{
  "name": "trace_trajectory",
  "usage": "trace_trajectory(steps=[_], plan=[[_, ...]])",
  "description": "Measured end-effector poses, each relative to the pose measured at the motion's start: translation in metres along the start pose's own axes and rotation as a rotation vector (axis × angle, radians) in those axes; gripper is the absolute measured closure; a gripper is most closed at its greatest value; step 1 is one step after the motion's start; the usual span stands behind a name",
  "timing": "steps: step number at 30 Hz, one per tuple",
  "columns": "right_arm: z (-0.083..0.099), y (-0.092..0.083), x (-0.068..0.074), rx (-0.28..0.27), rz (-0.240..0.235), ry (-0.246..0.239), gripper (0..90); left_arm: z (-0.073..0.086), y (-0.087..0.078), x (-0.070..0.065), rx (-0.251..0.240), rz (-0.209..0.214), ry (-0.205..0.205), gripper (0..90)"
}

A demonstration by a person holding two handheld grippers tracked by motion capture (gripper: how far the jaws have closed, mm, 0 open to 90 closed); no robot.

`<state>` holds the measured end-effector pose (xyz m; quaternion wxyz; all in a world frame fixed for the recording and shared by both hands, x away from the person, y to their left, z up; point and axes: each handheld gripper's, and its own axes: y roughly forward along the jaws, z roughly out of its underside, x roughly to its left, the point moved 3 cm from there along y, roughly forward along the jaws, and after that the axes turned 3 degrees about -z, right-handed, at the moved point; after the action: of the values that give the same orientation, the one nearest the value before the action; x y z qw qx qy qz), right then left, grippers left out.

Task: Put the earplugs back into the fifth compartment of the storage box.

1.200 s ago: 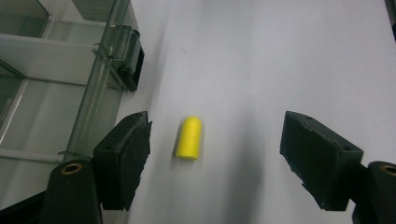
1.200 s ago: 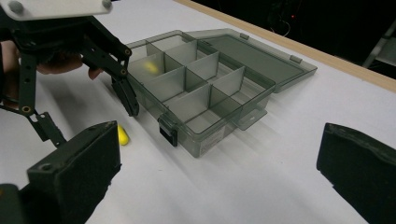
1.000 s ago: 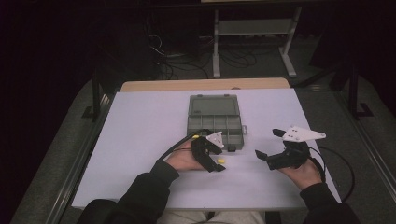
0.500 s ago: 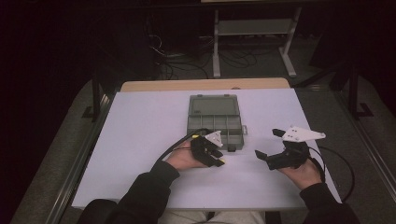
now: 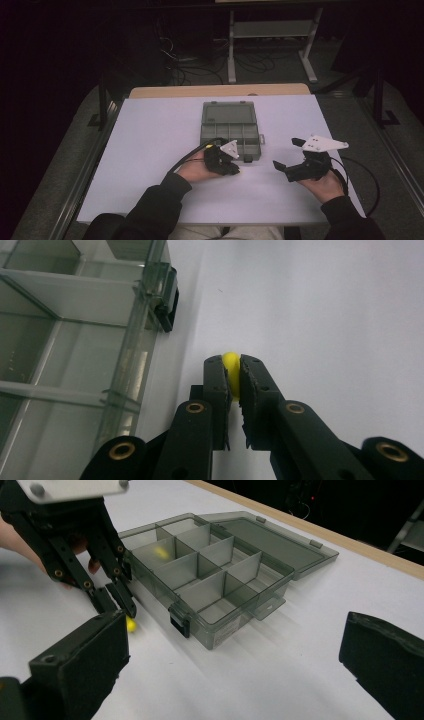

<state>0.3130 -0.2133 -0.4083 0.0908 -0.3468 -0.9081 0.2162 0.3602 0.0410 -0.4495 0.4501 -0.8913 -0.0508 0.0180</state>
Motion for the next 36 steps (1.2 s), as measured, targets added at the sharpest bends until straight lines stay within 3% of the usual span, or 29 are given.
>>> trace_trajectory(steps=[11,20,36], plan=[[0.000,0.000,0.000,-0.001,0.002,0.003,0.0,-0.008,-0.033,0.008,-0.065,-0.028,-0.021,82.7],[-0.001,-0.002,0.000,-0.008,0.003,0.004,0.0,-0.016,-0.062,0.016,-0.103,-0.081,-0.019,83.3],[-0.001,-0.001,0.000,-0.006,0.000,0.004,0.0,-0.013,-0.091,0.035,-0.130,-0.145,-0.032,83.3]])
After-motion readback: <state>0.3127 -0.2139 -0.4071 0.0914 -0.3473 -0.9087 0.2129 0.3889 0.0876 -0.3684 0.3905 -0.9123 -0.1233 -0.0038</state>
